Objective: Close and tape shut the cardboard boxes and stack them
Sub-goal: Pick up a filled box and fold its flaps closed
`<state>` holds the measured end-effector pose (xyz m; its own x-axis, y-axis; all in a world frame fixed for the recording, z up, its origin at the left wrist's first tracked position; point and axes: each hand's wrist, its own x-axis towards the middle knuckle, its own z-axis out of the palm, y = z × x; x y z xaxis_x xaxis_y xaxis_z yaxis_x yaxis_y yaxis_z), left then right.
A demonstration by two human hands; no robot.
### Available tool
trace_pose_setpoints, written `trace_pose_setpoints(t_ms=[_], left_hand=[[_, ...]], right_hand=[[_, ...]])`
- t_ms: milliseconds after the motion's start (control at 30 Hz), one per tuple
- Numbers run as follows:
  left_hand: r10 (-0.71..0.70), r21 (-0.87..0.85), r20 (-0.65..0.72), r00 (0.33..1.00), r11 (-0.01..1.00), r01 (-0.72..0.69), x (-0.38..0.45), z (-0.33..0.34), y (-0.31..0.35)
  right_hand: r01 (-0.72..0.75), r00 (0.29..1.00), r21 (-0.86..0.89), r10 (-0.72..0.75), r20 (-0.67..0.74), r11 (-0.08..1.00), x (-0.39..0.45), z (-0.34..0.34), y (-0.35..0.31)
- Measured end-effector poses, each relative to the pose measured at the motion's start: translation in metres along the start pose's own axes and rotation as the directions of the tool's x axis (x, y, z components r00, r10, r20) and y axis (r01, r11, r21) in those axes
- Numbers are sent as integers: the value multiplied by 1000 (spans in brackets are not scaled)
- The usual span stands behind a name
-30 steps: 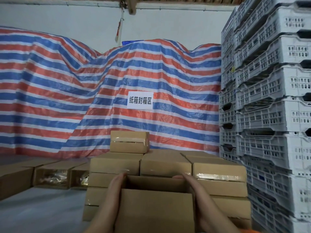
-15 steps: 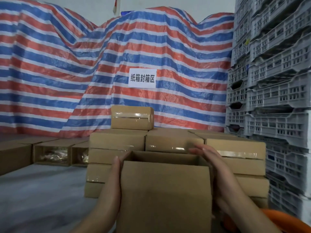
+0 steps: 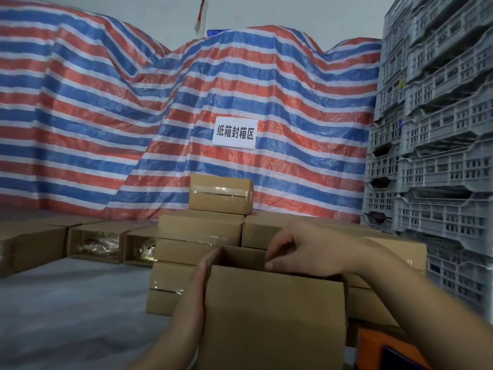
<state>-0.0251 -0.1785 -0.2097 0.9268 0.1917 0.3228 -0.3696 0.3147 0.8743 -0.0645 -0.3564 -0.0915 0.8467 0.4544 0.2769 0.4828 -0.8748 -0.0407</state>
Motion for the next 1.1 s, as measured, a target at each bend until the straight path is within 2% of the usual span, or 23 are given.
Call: trace_pose_setpoints(t_ms=[100, 200, 367, 500, 567, 633, 733, 800, 900, 967, 1100], left_hand=[[-57, -66, 65, 996, 996, 62, -5, -6, -3], [-35, 6, 64, 997, 999, 35, 2, -4, 7], [-84, 68, 45, 995, 994, 80, 9, 1, 17], [-90, 56, 164, 982, 995, 82, -4, -8, 12], [-147, 68, 228, 963, 989, 135, -9, -9, 12], [-198, 37, 237, 951, 980, 195, -13, -9, 12], [-223, 25, 256, 941, 974, 224, -17, -11, 13], [-221, 24, 246, 944, 975, 222, -17, -10, 14], [-156, 19, 206, 966, 988, 155, -12, -8, 13], [-74, 7, 178, 981, 997, 73, -9, -10, 14], [-23, -41, 186, 982, 999, 31, -7, -15, 10]], right_hand=[[-66, 998, 85, 66, 4, 994, 0, 8, -1], [-112, 993, 168, 104, 57, 979, -3, 7, 0], [-89, 994, 132, 80, 72, 987, -4, 7, 1], [-83, 995, 145, 75, 64, 986, -1, 9, 4], [-73, 996, 146, 64, 62, 987, 0, 9, 6], [-65, 997, 136, 58, 57, 989, 1, 9, 9], [-37, 999, 133, 34, 18, 990, -1, 11, 12], [19, 995, 176, -2, -95, 984, -5, 12, 17], [69, 924, 388, 88, -372, 919, -17, 16, 34], [110, 806, 559, 255, -534, 822, -27, 28, 50], [218, 610, 746, 509, -608, 629, -42, 64, 73]])
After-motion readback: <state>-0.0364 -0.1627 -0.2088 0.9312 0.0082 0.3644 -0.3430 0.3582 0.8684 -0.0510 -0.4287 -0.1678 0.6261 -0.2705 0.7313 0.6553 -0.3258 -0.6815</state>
